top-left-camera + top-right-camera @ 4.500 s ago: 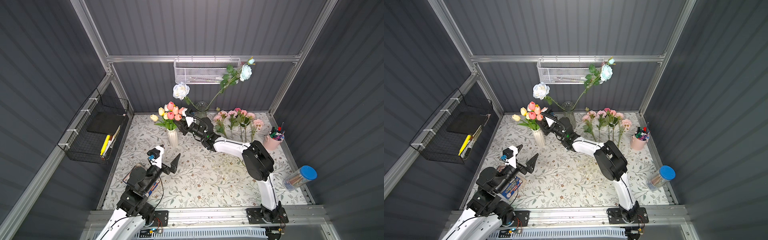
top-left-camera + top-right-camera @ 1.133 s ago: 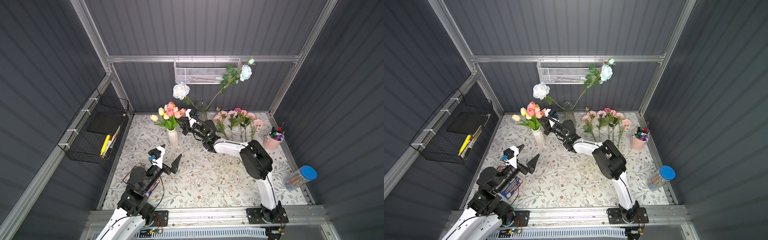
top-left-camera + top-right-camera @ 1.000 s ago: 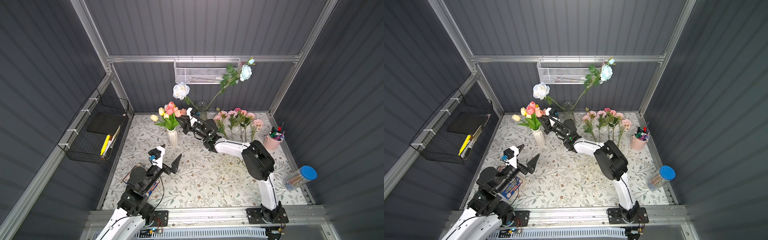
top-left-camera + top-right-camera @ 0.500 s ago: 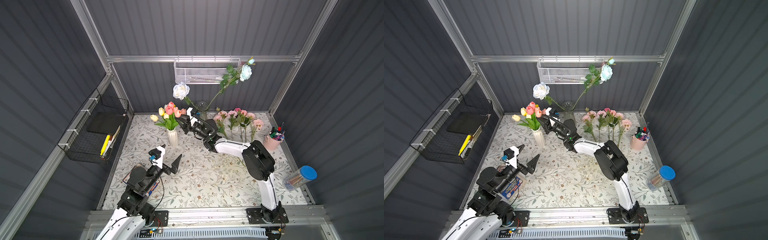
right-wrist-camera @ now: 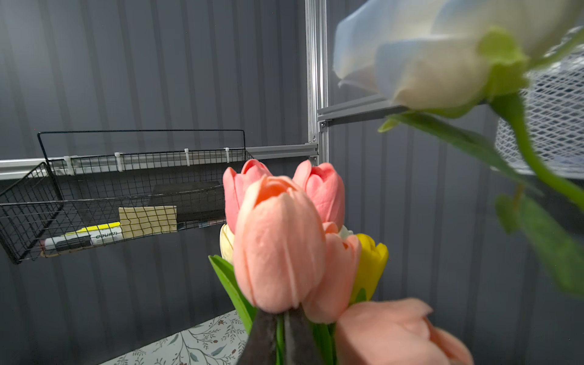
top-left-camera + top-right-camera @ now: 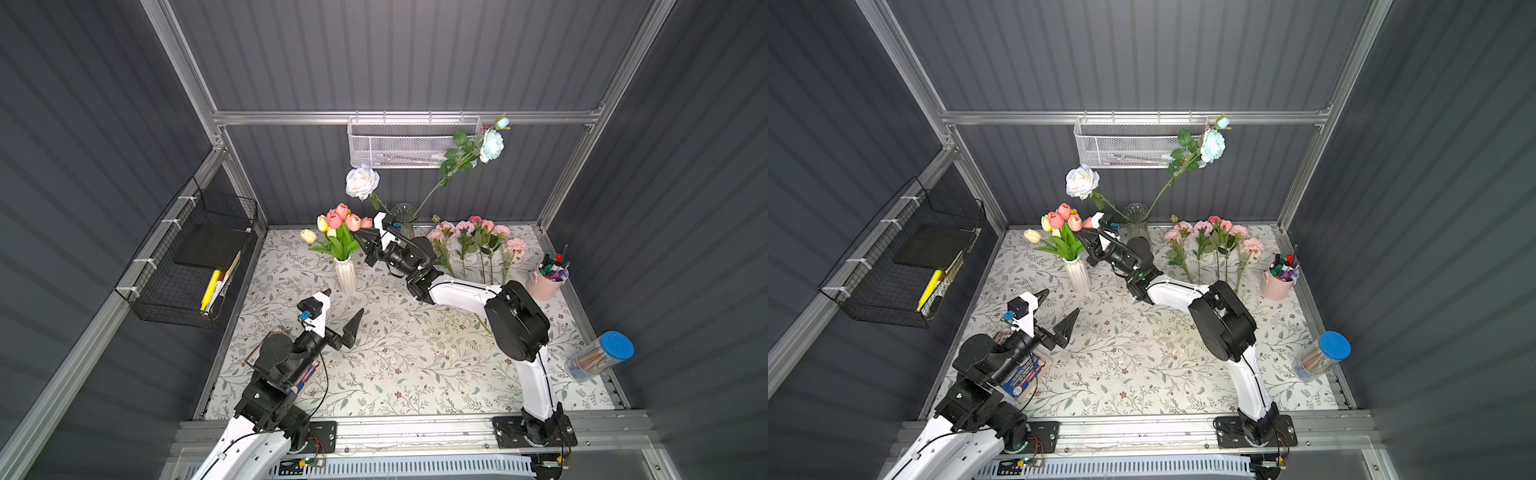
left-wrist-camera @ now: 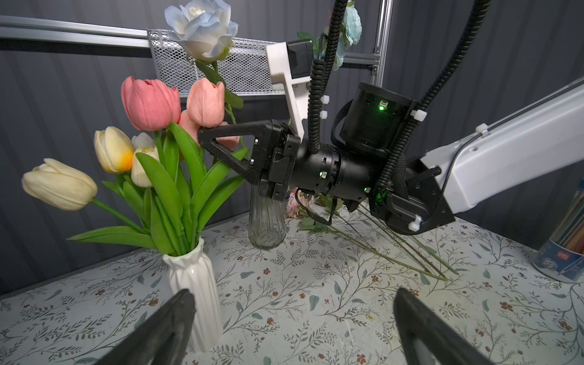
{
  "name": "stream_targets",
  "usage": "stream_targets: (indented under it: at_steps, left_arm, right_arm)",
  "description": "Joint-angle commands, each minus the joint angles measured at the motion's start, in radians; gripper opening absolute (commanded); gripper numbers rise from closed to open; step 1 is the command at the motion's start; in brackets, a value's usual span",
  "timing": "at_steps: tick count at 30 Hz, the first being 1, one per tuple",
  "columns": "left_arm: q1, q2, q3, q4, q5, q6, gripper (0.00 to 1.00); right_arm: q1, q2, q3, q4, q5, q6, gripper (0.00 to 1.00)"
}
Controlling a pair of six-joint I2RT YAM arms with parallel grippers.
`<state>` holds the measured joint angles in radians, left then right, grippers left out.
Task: Pick out pink flowers from the vase
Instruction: Pick up the flower from the vase.
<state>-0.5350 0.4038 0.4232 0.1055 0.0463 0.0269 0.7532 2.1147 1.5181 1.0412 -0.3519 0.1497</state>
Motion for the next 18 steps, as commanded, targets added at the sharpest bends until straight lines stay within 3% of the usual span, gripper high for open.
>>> stream_targets:
  at_steps: [1,18]
  left_arm:
    - [0.001,-0.01,-0.009,0.011,0.015,0.013,0.99]
    - [0.002,-0.013,-0.006,0.011,0.009,0.015,0.99]
  right_arm:
    - [-0.004,-0.048,0.002,0.034,0.004,-0.003,0.04]
    - [-0.003,-0.203,-0.019,-0.097,-0.004,-0.1,0.03]
